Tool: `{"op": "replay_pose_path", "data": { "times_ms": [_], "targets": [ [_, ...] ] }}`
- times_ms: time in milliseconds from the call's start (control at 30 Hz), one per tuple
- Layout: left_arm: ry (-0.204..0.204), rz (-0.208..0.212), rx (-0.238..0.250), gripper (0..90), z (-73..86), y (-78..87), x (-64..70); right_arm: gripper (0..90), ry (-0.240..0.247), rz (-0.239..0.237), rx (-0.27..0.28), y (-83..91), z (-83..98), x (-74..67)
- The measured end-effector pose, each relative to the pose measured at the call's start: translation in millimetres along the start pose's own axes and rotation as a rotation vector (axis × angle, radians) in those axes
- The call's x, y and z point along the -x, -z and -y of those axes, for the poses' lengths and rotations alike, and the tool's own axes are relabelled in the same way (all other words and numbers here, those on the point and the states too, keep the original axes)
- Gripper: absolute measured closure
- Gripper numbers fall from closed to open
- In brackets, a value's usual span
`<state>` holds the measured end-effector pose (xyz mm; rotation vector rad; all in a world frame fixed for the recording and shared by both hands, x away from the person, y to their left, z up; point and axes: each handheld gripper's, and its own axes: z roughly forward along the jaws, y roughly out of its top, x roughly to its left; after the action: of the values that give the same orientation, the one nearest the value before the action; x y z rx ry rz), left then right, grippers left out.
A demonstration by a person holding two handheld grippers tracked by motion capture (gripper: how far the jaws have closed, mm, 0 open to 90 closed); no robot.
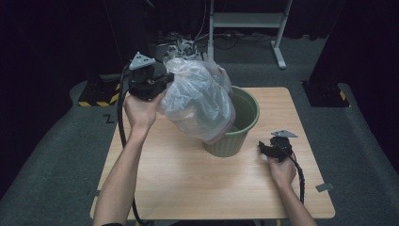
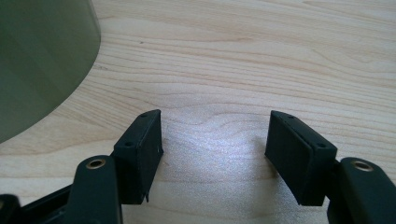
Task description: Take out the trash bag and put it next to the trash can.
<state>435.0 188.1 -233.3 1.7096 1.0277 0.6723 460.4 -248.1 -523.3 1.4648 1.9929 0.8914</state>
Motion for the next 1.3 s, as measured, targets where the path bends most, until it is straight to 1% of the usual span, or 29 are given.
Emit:
{"op": "replay_pose_path", "data": {
  "times_ms": [33,67,267,467,533,700,800,900,967,1033,1067,1100,1200,1233,1300],
  "targets": [
    [-0.007,-0.013,-0.001,89.6,1.3,1.9,-1.6,35.9,0.000,0.000,0.000,0.0,0.0,0.0],
    [-0.006,-0.016,-0.002,89.6,2.1,2.9,-3.0,35.9,0.000,0.000,0.000,0.0,0.0,0.0],
    [0.033,-0.027,0.007,89.6,8.5,11.6,-18.5,35.9,0.000,0.000,0.000,0.0,0.0,0.0],
    [0.062,-0.063,-0.005,89.6,19.1,21.1,-38.3,35.6,-0.002,-0.001,-0.001,0.0,0.0,-0.2],
    [0.079,-0.067,-0.008,89.6,23.8,24.2,-45.1,35.5,-0.001,-0.001,-0.001,0.0,0.0,-0.2],
    [0.093,-0.079,-0.012,89.6,32.0,30.3,-55.6,35.5,-0.001,-0.001,-0.001,0.0,0.0,-0.3],
    [0.111,-0.078,-0.002,89.6,35.2,34.8,-61.1,35.5,-0.001,-0.001,-0.001,0.0,0.0,-0.3],
    [0.135,-0.064,0.003,89.6,38.4,36.8,-65.4,35.5,-0.001,-0.001,-0.001,0.0,0.0,-0.3],
    [0.125,-0.081,-0.003,89.6,40.3,37.0,-66.6,35.4,-0.001,-0.001,-0.001,0.0,0.0,-0.3],
    [0.123,-0.088,-0.010,89.6,42.3,36.7,-68.0,35.4,-0.001,-0.001,-0.001,0.0,0.0,-0.3],
    [0.119,-0.092,-0.013,89.6,43.4,36.7,-68.8,35.4,-0.001,-0.001,-0.001,0.0,0.0,-0.3],
    [0.125,-0.091,-0.014,89.6,44.5,36.6,-69.4,35.4,-0.001,-0.001,-0.001,0.0,0.0,-0.3],
    [0.119,-0.098,-0.029,89.6,47.6,34.5,-69.6,35.4,0.000,-0.001,-0.001,-0.1,0.0,-0.2],
    [0.111,-0.104,-0.035,89.6,48.5,33.6,-69.5,35.4,-0.001,-0.001,-0.001,0.0,0.0,-0.3],
    [0.111,-0.105,-0.038,89.5,50.2,32.6,-70.5,35.4,-0.001,-0.001,-0.001,0.0,0.0,-0.3]
  ]
}}
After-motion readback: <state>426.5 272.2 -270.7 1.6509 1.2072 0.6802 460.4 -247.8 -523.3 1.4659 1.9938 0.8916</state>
